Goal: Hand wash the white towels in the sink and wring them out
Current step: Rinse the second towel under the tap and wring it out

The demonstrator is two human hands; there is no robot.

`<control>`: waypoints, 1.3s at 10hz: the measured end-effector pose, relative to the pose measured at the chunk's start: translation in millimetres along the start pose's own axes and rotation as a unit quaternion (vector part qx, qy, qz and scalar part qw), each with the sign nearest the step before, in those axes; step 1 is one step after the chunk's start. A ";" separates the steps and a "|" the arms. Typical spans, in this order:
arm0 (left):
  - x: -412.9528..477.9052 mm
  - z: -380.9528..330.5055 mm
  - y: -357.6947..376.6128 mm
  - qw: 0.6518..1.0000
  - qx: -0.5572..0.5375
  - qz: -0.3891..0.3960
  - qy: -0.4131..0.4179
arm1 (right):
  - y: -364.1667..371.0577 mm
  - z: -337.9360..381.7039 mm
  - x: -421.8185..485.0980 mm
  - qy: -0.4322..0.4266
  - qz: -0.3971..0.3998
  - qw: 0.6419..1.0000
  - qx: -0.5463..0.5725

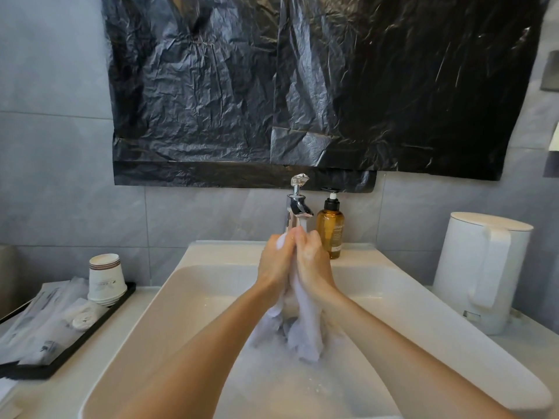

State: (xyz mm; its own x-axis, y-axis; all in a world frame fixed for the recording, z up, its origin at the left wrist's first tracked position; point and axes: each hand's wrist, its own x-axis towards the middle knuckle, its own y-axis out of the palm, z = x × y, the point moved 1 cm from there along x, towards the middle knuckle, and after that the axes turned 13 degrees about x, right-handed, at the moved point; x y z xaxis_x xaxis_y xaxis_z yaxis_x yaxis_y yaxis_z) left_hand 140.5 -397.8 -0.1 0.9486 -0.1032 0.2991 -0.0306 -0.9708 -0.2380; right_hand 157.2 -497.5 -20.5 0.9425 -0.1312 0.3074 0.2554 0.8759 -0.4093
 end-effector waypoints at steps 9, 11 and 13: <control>20.6 3.8 -49.8 0.990 -0.049 -0.083 -0.107 | -43.5 3.8 0.5 0.070 -0.098 0.935 0.334; -1.6 -3.4 -11.9 0.989 -0.035 0.110 -0.091 | -19.5 16.7 -1.9 0.010 -0.101 0.931 0.351; 4.2 11.7 12.7 0.996 -0.032 0.075 -0.042 | 3.9 13.8 -11.5 -0.116 -0.122 0.980 0.104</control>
State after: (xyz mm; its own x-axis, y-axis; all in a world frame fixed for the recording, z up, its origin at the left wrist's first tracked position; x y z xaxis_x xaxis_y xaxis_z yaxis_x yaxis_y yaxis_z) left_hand 147.8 -408.1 -12.7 0.9549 -0.2316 0.1859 -0.1905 -0.9579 -0.2147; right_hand 144.4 -486.2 -13.8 0.7777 -0.2610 0.5719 0.3954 0.9103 -0.1222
